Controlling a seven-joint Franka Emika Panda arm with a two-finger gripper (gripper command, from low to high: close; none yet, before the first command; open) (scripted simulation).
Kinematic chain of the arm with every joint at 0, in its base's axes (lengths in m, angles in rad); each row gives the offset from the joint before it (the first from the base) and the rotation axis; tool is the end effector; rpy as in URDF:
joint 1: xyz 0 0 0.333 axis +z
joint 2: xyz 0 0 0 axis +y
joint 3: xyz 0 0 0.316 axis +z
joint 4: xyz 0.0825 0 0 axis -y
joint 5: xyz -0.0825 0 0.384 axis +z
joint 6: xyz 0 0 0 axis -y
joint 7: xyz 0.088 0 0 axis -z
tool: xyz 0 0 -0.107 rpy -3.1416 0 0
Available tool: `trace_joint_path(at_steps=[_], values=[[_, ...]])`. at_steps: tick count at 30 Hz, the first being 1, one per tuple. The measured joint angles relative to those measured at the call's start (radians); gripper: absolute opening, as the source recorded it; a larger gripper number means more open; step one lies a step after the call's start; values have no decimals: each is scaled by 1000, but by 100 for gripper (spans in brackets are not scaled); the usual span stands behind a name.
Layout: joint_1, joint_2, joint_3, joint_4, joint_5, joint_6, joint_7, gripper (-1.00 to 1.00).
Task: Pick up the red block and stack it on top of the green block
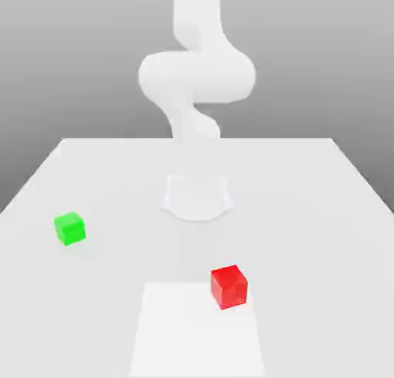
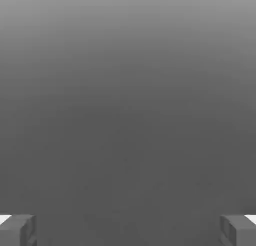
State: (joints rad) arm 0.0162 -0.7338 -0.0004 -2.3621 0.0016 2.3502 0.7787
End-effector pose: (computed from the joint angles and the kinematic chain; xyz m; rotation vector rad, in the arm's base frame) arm 0.3745 0.0059 0.6611 -2.5120 1.0085 -0.9413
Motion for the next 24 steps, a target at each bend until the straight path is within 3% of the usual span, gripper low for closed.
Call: trace_joint_path(at_steps=[17, 24], values=[[121, 607, 19, -504, 6, 442, -179, 0], [135, 901, 11, -504, -19, 683, -174, 0]])
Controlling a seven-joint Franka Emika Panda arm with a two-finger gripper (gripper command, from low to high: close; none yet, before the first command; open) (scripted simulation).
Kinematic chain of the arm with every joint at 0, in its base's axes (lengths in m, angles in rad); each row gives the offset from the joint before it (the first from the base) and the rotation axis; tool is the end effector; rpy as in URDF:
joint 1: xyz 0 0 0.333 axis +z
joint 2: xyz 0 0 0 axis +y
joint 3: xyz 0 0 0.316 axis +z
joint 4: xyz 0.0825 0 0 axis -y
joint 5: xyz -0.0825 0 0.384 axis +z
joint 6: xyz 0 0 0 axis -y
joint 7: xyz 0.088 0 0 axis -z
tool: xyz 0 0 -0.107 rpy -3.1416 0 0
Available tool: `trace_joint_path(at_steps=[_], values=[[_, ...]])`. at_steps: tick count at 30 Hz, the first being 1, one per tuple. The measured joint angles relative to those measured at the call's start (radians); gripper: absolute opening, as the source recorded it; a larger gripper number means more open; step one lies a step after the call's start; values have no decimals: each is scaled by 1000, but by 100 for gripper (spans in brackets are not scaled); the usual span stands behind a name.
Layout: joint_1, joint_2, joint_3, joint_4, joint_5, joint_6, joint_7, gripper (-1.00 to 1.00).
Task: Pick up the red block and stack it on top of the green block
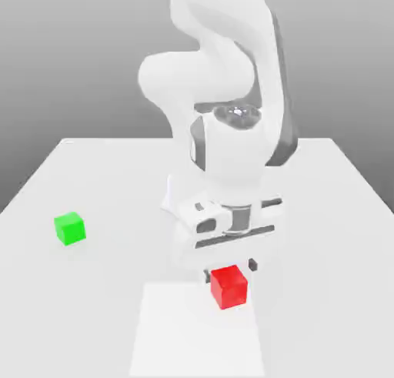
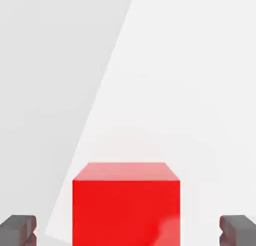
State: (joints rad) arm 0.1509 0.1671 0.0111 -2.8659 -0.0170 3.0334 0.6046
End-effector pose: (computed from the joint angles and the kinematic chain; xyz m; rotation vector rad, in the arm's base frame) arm 0.3408 0.0573 0.1511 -3.0705 0.6639 -0.0006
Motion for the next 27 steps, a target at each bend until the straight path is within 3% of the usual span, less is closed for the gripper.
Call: trace_joint_path(at_steps=[1, 8, 15, 27], values=[[2, 23, -3, 3, -1, 20, 1, -100], [1, 22, -1, 3, -5, 18, 4, -100], [2, -208, 4, -30, 17, -179, -12, -100], [-371, -395, -170, -52, -143, -318, 260, -100]])
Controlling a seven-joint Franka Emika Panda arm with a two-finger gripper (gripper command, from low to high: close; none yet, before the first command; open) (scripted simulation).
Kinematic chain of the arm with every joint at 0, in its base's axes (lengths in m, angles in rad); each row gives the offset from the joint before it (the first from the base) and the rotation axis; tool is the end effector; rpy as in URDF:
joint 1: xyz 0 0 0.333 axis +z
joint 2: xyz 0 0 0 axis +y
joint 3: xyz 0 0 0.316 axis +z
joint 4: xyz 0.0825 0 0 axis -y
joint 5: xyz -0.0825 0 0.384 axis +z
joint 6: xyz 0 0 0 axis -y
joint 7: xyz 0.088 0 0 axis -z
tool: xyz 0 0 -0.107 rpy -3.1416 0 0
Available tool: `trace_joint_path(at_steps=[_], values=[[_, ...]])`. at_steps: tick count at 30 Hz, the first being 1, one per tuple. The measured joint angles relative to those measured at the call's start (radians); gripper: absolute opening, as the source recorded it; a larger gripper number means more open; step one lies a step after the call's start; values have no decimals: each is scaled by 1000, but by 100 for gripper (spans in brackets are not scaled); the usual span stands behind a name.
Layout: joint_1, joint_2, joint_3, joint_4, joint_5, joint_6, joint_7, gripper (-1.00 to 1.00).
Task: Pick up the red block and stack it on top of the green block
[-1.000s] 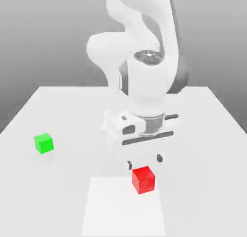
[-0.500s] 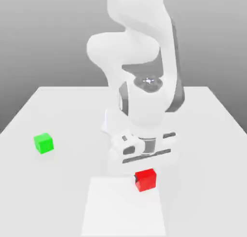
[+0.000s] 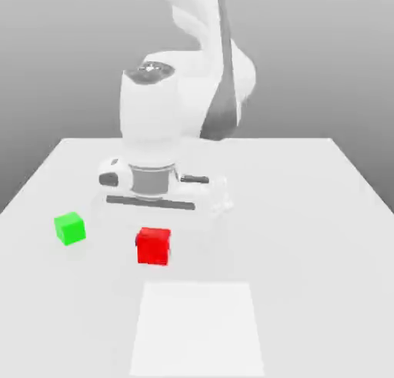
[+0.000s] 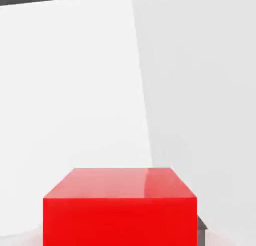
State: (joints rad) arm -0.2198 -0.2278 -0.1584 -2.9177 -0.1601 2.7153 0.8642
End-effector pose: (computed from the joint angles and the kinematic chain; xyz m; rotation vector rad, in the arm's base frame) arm 0.3205 -0.1163 0.2444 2.6615 -1.6204 0.0502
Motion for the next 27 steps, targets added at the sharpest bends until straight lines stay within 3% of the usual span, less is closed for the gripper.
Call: trace_joint_path(at_steps=[17, 27], values=[[-568, -95, -244, -51, -107, -58, 326, -100], [-455, 47, -329, -41, 73, 57, 215, -100]])
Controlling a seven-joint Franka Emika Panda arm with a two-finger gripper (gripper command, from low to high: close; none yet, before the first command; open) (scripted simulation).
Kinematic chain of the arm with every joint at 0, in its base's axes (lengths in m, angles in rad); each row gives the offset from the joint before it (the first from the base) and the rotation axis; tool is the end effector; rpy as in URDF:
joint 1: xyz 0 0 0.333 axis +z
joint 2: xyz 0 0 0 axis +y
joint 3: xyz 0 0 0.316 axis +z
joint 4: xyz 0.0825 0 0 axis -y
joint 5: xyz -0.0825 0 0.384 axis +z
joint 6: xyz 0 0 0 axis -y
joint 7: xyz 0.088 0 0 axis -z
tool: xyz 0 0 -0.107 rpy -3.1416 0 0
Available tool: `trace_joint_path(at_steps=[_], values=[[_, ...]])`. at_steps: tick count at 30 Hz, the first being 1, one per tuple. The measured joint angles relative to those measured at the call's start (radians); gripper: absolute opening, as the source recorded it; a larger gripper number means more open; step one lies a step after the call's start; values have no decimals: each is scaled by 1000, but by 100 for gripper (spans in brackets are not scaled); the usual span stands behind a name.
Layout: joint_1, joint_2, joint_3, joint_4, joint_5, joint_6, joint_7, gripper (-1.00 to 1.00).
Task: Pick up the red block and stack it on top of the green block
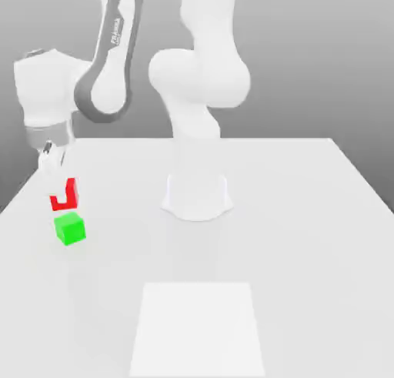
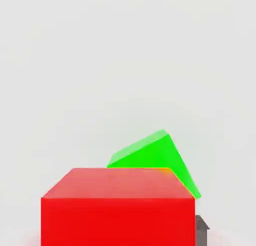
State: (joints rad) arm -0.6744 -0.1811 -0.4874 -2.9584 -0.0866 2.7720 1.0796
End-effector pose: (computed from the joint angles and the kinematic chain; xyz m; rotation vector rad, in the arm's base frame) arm 0.1430 -0.2900 0.2158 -1.4651 2.7166 0.0316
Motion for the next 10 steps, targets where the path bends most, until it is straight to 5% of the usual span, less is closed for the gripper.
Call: trace_joint_path(at_steps=[8, 9, 10], values=[[46, 162, -25, -5, 104, 171, -71, -100], [48, 175, -29, -6, 104, 185, -71, 100], [47, 175, -29, -6, 104, 185, -71, 100]])
